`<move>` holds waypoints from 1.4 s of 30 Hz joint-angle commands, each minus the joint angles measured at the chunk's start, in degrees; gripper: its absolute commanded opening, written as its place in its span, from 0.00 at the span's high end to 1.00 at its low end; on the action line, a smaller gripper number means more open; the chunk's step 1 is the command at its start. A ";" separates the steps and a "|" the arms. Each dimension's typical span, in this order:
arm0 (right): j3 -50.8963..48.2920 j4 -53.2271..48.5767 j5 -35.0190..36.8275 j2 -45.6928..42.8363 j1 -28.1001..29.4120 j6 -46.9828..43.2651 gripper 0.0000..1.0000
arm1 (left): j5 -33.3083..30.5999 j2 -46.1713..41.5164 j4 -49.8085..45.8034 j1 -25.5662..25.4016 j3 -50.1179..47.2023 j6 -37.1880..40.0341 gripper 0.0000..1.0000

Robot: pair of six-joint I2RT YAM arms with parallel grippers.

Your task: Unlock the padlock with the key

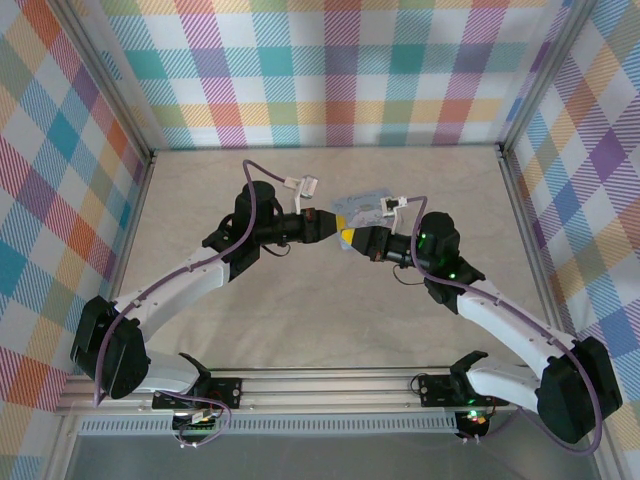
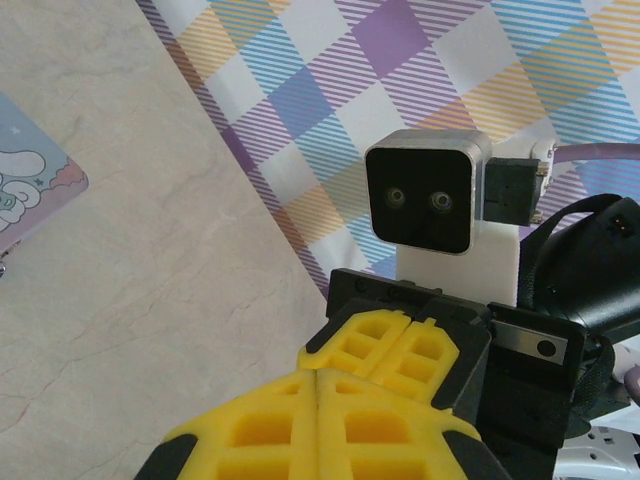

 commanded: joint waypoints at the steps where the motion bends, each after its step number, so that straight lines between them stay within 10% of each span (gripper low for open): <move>1: 0.97 -1.66 -0.04 -0.78 -0.31 -1.11 1.00 | 0.16 -0.33 1.03 -0.55 1.45 0.72 1.00; 3: 1.30 -3.27 0.43 -1.07 -0.27 -1.86 1.00 | -0.35 -0.29 0.02 -0.54 1.91 1.35 0.98; 7: 1.49 -8.36 2.50 -2.93 -0.31 -4.24 1.00 | -2.34 -0.20 -3.16 -0.42 3.77 3.21 0.59; 13: 2.93 -22.54 9.95 -8.82 -0.40 -10.66 1.00 | -6.85 1.82 -8.03 0.07 7.36 6.23 0.29; 30: 11.64 -60.48 42.12 -26.17 -0.40 -15.23 1.00 | -18.01 31.42 -26.00 -5.03 35.94 23.01 0.26; 42: 14.01 -69.67 48.29 -29.92 -0.40 -13.82 1.00 | -24.72 56.39 -43.13 -10.44 67.71 30.09 0.26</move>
